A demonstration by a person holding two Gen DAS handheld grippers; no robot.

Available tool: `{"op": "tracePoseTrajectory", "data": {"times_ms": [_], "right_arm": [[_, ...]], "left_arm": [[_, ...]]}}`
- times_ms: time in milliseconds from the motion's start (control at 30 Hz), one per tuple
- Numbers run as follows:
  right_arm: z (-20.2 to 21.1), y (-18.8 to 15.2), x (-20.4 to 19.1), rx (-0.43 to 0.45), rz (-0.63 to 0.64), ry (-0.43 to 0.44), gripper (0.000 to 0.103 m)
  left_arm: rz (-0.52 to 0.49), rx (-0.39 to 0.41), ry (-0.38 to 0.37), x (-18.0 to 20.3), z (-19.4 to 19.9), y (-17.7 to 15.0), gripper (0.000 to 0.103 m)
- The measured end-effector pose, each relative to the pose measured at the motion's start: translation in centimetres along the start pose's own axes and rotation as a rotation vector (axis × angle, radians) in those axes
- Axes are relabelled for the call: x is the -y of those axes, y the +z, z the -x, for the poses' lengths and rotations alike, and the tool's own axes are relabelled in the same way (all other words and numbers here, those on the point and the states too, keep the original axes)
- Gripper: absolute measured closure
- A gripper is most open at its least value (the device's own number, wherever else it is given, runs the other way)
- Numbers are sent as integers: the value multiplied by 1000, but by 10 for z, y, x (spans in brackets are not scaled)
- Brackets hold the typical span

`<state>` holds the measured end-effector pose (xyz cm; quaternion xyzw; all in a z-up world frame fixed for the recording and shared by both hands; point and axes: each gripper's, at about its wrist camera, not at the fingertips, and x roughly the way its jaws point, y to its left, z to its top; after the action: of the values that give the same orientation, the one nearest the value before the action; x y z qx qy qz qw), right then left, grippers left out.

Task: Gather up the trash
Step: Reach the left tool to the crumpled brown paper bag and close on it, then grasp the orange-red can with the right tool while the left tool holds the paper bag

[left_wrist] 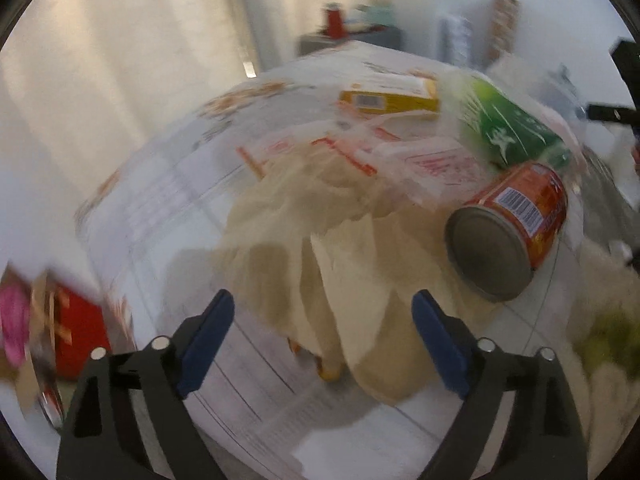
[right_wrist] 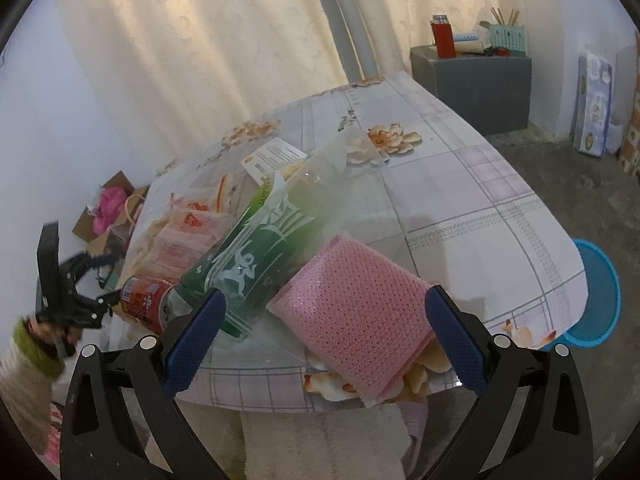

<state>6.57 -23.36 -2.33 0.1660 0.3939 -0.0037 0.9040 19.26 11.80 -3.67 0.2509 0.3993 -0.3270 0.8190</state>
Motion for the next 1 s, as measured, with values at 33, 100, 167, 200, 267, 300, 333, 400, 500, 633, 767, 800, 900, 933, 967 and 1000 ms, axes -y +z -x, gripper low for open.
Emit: {"op": "tracePoseTrajectory", "data": {"times_ms": [33, 100, 167, 200, 267, 300, 333, 400, 500, 633, 767, 800, 900, 933, 967, 1000], "right_arm": [[0, 0, 0, -2, 0, -6, 8], [-1, 0, -1, -6, -2, -17, 8], [-2, 0, 0, -12, -6, -25, 8], [-2, 0, -1, -14, -7, -27, 8], [-4, 0, -2, -22, -7, -33, 8], [-4, 0, -4, -24, -5, -35, 8], [-4, 0, -5, -26, -1, -39, 8], [-5, 0, -6, -27, 5, -46, 8], [-6, 0, -6, -32, 6, -53, 8], [-5, -1, -7, -32, 6, -54, 8], [-2, -1, -6, -28, 3, -49, 8], [-1, -2, -5, -27, 0, -46, 8], [3, -3, -4, -18, -5, -37, 8], [4, -3, -4, -15, -7, -33, 8], [6, -4, -3, -12, -8, -29, 8], [8, -4, -3, -8, -8, -24, 8]], "left_arm": [[-45, -11, -12, -1, -2, 5, 10], [-121, -18, -25, 2, -5, 15, 7], [-190, -29, -49, 6, -11, 22, 6], [-227, -43, -58, 8, -15, 24, 6], [-290, -85, -77, 13, -27, 28, 6], [-311, -110, -94, 15, -34, 28, 6], [-322, -124, -109, 15, -38, 27, 6], [-317, -123, -162, 13, -43, 27, 6], [-285, -143, -215, 7, -49, 29, 6], [-215, -157, -273, 3, -51, 27, 15], [-198, -141, -275, 10, -43, 24, 39], [-183, -139, -272, 11, -41, 23, 42], [-142, -141, -253, 15, -37, 21, 61], [-120, -144, -248, 15, -35, 21, 72], [-102, -146, -243, 18, -30, 18, 84], [-79, -149, -235, 20, -28, 16, 88]]}}
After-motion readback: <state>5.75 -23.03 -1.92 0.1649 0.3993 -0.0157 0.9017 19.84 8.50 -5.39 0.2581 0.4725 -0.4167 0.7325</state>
